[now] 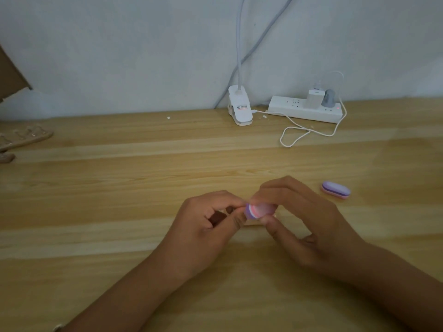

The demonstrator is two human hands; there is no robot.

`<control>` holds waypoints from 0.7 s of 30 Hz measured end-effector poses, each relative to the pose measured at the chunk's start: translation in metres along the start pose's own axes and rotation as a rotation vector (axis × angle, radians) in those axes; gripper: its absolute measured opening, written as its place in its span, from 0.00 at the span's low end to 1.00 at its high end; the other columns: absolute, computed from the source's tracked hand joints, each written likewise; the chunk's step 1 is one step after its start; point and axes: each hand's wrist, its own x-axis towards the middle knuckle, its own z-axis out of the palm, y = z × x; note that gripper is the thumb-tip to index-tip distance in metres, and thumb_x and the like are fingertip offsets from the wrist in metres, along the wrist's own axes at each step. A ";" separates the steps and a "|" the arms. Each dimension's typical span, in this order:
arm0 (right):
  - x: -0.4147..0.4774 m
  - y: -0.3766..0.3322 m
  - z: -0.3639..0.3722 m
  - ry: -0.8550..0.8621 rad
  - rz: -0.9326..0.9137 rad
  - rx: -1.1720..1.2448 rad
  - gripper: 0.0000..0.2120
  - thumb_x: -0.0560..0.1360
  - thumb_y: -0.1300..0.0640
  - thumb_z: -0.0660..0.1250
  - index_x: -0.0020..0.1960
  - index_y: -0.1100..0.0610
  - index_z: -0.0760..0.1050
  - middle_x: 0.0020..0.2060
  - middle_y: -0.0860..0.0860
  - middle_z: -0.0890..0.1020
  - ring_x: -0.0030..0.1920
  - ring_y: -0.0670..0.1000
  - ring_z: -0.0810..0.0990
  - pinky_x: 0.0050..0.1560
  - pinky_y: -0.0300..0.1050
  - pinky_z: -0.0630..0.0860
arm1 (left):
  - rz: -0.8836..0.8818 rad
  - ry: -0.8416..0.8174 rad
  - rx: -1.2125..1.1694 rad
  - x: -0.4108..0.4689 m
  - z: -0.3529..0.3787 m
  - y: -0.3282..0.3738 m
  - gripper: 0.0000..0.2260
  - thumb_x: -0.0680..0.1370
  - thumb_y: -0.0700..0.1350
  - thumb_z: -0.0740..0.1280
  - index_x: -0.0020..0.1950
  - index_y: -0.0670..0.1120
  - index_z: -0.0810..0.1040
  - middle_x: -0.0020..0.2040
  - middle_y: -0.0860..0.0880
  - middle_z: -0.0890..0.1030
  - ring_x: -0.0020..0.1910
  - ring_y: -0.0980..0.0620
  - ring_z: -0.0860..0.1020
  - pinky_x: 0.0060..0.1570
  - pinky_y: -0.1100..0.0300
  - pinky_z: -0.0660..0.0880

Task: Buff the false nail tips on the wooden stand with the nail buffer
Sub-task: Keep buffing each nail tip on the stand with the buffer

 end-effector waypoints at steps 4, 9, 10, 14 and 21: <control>0.001 0.001 -0.001 0.025 0.036 0.014 0.07 0.78 0.67 0.66 0.55 0.63 0.78 0.50 0.47 0.77 0.52 0.47 0.77 0.54 0.39 0.73 | -0.016 -0.018 -0.024 0.000 0.001 0.002 0.05 0.77 0.45 0.69 0.46 0.47 0.84 0.35 0.60 0.78 0.27 0.66 0.71 0.31 0.77 0.62; -0.001 -0.001 -0.001 0.038 -0.026 -0.012 0.07 0.78 0.64 0.64 0.55 0.63 0.78 0.51 0.49 0.77 0.53 0.47 0.77 0.55 0.37 0.72 | -0.083 -0.047 -0.131 0.000 0.001 0.006 0.07 0.77 0.51 0.69 0.46 0.51 0.85 0.37 0.51 0.81 0.25 0.62 0.66 0.27 0.72 0.61; 0.000 0.001 -0.002 0.046 -0.014 -0.032 0.07 0.78 0.64 0.64 0.54 0.63 0.78 0.51 0.49 0.77 0.52 0.47 0.77 0.55 0.36 0.72 | -0.095 -0.052 -0.133 0.000 0.001 0.006 0.06 0.77 0.51 0.68 0.46 0.52 0.85 0.37 0.50 0.81 0.25 0.61 0.65 0.27 0.70 0.61; -0.001 -0.003 0.007 0.088 -0.075 -0.078 0.07 0.79 0.63 0.64 0.56 0.60 0.76 0.50 0.52 0.78 0.50 0.49 0.77 0.52 0.36 0.73 | -0.114 -0.055 -0.184 0.000 0.000 0.007 0.07 0.76 0.52 0.68 0.45 0.53 0.84 0.35 0.50 0.79 0.24 0.59 0.64 0.25 0.67 0.60; 0.000 0.004 0.000 0.116 -0.039 -0.213 0.07 0.78 0.64 0.65 0.51 0.64 0.80 0.47 0.53 0.80 0.48 0.50 0.79 0.54 0.32 0.69 | -0.101 -0.077 -0.195 -0.002 0.003 0.008 0.09 0.76 0.55 0.67 0.45 0.52 0.84 0.38 0.46 0.82 0.26 0.42 0.69 0.27 0.51 0.64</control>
